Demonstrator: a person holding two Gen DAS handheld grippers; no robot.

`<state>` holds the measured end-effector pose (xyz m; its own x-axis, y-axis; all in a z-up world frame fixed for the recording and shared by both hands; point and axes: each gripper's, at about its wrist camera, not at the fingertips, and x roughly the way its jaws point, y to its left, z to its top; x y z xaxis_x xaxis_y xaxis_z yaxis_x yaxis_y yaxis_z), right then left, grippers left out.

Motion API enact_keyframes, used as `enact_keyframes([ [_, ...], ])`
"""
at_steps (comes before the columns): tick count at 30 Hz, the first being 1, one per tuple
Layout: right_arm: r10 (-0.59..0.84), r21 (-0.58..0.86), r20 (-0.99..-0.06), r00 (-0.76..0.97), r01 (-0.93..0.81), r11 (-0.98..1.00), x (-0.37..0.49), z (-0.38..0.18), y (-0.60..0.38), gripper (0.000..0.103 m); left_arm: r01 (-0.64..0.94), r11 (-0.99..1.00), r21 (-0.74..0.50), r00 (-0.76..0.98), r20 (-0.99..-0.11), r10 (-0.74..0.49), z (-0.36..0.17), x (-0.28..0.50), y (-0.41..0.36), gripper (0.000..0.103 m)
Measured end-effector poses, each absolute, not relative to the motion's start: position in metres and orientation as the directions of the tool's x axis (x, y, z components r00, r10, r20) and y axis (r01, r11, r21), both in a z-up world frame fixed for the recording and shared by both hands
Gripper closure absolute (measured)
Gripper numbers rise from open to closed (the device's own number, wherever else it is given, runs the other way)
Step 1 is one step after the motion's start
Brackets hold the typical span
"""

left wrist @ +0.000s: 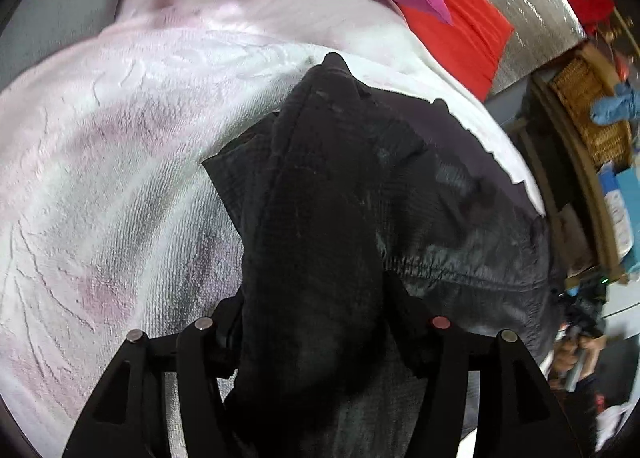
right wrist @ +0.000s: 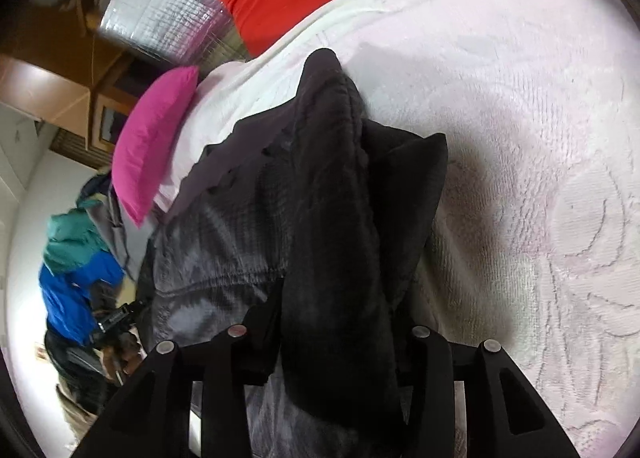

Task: Fold large clothes

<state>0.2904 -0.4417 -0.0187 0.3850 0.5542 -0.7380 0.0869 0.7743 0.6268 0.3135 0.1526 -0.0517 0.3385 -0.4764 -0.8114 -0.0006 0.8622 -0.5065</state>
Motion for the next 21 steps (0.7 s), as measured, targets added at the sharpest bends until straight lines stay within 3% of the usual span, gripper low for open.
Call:
enact_keyframes([
  [7, 0.590, 0.676, -0.693, 0.414, 0.088, 0.732, 0.282, -0.018, -0.448, 0.058, -0.026, 0.824, -0.566, 0.335, -0.781, -0.526, -0.052, 0.310, 0.162, 0.041],
  [8, 0.589, 0.675, -0.692, 0.418, 0.085, 0.733, 0.278, -0.016, -0.452, 0.054, -0.020, 0.824, -0.566, 0.351, -0.776, -0.524, -0.047, 0.309, 0.165, 0.041],
  [10, 0.557, 0.659, -0.698, 0.451, 0.099, 0.746, 0.276, -0.010, -0.462, 0.023, -0.018, 0.811, -0.585, 0.381, -0.754, -0.535, -0.039, 0.310, 0.173, 0.040],
  [11, 0.536, 0.650, -0.700, 0.472, 0.110, 0.752, 0.277, -0.007, -0.467, 0.022, -0.024, 0.805, -0.593, 0.392, -0.746, -0.538, -0.037, 0.311, 0.176, 0.039],
  [14, 0.552, 0.668, -0.687, 0.473, 0.111, 0.736, 0.287, -0.006, -0.467, 0.022, -0.017, 0.824, -0.567, 0.362, -0.771, -0.523, -0.043, 0.317, 0.165, 0.038],
  [17, 0.538, 0.620, -0.737, 0.410, 0.094, 0.779, 0.302, -0.014, -0.447, 0.022, -0.008, 0.847, -0.532, 0.321, -0.803, -0.502, -0.054, 0.322, 0.152, 0.039],
  [18, 0.526, 0.600, -0.751, 0.399, 0.080, 0.796, 0.304, -0.016, -0.439, 0.025, -0.002, 0.861, -0.508, 0.335, -0.812, -0.478, -0.054, 0.321, 0.149, 0.041],
  [19, 0.507, 0.570, -0.766, 0.395, 0.053, 0.820, 0.305, -0.015, -0.430, 0.036, 0.007, 0.868, -0.497, 0.342, -0.814, -0.469, -0.053, 0.320, 0.147, 0.050],
  [21, 0.438, 0.482, -0.815, 0.380, 0.023, 0.876, 0.307, -0.011, -0.417, 0.045, 0.039, 0.876, -0.481, 0.336, -0.819, -0.465, -0.049, 0.321, 0.140, 0.064],
])
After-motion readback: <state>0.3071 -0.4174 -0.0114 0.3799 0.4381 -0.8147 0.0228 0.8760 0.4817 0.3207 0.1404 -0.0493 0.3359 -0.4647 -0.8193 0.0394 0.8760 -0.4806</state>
